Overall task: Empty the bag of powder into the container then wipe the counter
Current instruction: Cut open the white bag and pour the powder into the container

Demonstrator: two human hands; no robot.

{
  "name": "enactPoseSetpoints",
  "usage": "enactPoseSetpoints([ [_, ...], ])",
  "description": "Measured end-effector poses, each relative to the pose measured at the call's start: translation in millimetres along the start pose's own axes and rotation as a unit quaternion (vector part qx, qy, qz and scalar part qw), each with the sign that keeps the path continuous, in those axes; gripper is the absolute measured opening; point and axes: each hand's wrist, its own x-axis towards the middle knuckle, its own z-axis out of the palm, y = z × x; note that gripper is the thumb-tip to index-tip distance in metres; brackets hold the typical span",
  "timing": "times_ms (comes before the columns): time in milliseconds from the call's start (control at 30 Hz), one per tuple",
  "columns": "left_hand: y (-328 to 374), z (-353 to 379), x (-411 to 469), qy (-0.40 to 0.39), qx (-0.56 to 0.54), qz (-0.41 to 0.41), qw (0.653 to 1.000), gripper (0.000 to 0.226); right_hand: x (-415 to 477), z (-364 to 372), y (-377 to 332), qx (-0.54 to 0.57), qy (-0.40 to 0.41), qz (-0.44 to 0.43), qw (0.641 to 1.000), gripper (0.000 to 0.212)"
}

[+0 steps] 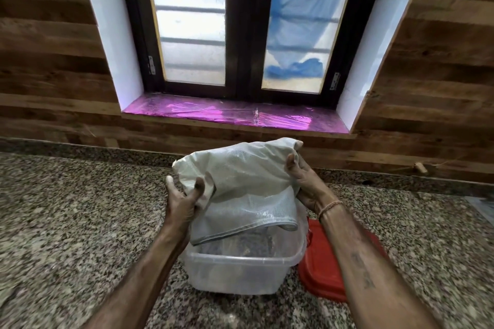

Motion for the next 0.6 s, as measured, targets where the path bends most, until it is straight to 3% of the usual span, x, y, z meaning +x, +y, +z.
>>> enactPoseSetpoints([
  [133, 16.1, -0.6, 8.6, -0.002, -0.113, -0.063, 0.992, 0.099, -7.0, -9.0, 9.9, 0.011, -0.019, -0.029, 0.999, 0.055],
  [200, 17.3, -0.9, 11.4, 0.029, -0.118, -0.044, 0.992, 0.071, -7.0, -13.5, 13.7, -0.02, -0.039, -0.053, 0.998, 0.051],
  [267, 20.5, 5.7, 7.1, 0.047, -0.106, -0.009, 0.993, 0.03, -9.9, -12.4, 12.5, -0.015, -0.049, -0.05, 0.997, 0.066],
  [300, 21.5, 7.4, 4.8, 0.047, -0.108, 0.007, 0.993, 0.021, -11.5, -10.0, 10.8, -0.012, -0.045, -0.044, 0.998, 0.076],
  [400, 26.1, 6.3, 1.9, 0.024, -0.115, 0.053, 0.992, 0.022, -13.8, -4.7, 9.1, -0.007, -0.032, -0.046, 0.998, 0.097],
  [533, 24.8, -4.2, 8.9, 0.006, -0.121, 0.06, 0.991, 0.012, -15.5, -2.0, 5.3, 0.021, -0.035, -0.043, 0.998, 0.096],
  [600, 24.2, -8.0, 7.9, -0.016, -0.132, 0.051, 0.99, 0.024, -17.6, -0.6, 1.8, 0.032, -0.028, -0.05, 0.998, 0.094],
])
